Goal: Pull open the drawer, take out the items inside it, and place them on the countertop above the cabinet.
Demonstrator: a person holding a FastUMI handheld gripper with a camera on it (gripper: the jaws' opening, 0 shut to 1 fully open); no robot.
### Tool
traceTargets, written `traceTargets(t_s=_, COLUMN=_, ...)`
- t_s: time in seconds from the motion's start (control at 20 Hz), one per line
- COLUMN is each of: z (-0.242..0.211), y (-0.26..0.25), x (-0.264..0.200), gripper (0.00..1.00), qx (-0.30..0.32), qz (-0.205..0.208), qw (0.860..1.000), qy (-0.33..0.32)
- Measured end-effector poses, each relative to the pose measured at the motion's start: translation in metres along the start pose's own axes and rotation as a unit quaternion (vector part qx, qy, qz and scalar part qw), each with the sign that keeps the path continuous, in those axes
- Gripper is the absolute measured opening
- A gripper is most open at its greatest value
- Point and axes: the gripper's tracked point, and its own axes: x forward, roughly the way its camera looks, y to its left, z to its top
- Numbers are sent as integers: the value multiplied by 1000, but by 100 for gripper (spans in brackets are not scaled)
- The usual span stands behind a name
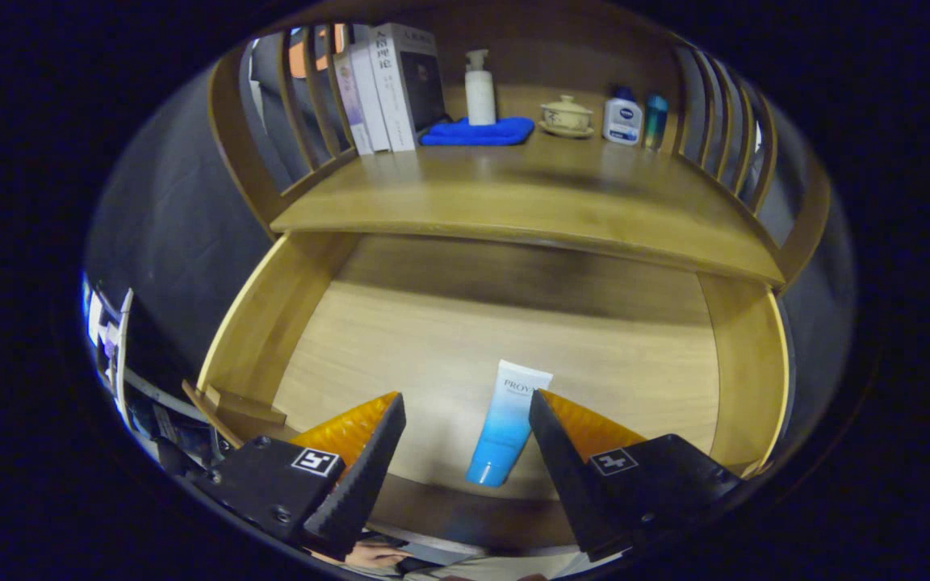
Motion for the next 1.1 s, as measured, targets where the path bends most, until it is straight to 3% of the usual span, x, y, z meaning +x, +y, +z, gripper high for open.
traceTargets(t_s=0.4, z=-26, y=-13, x=29, gripper=97, qx=32, qz=-37, qw=992, qy=119)
traceTargets(t_s=0.8, z=-46, y=-15, x=43, gripper=93, qx=80, qz=-33, qw=982, qy=169)
traceTargets(t_s=1.0, z=-46, y=-23, x=46, gripper=80, qx=83, qz=-60, qw=982, qy=161)
traceTargets(t_s=1.1, z=-48, y=-27, x=51, gripper=65, qx=79, qz=-74, qw=981, qy=159)
